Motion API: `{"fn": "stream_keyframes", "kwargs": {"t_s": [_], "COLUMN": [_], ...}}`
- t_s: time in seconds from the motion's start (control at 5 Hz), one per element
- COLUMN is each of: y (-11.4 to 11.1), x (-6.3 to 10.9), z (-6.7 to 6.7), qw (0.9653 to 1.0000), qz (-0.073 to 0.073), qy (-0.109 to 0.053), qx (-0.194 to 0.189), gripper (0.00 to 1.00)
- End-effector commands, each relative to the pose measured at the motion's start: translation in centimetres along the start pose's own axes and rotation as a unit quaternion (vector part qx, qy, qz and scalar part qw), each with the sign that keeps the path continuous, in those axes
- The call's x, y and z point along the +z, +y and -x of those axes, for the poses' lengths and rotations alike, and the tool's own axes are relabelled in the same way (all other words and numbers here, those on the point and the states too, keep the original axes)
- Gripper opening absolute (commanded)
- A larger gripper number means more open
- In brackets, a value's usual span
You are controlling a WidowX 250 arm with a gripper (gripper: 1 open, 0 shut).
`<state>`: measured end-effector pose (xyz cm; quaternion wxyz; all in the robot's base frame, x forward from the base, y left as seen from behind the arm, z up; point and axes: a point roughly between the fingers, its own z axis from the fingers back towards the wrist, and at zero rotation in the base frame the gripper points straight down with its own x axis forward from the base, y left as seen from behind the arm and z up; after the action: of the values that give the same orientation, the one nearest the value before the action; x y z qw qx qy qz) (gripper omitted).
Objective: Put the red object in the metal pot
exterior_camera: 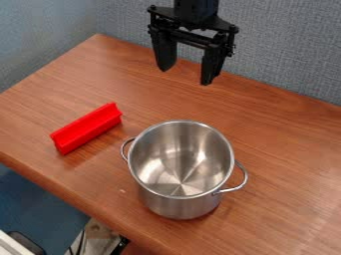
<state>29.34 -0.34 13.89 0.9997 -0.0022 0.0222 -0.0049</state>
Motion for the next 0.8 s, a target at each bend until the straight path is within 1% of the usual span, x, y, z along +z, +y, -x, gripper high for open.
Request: {"fn": "stream_keyframes", "kwargs": {"t_s": [0.0,0.2,0.4,0.6], "y": [-1.3,0.5,3.3,6.4], "x": [-0.3,0.2,1.5,2.4], "z": [0.7,0.3,-0.4,0.7], "qw": [0.9995,0.9988,0.9982,0.9991], "qz": [0.004,0.015,0.022,0.030], "qy": [0.029,0.040,0.040,0.031], "qx": [-0.007,-0.022,-0.038,-0.005], "gripper": [1.00,1.00,1.00,1.00]}}
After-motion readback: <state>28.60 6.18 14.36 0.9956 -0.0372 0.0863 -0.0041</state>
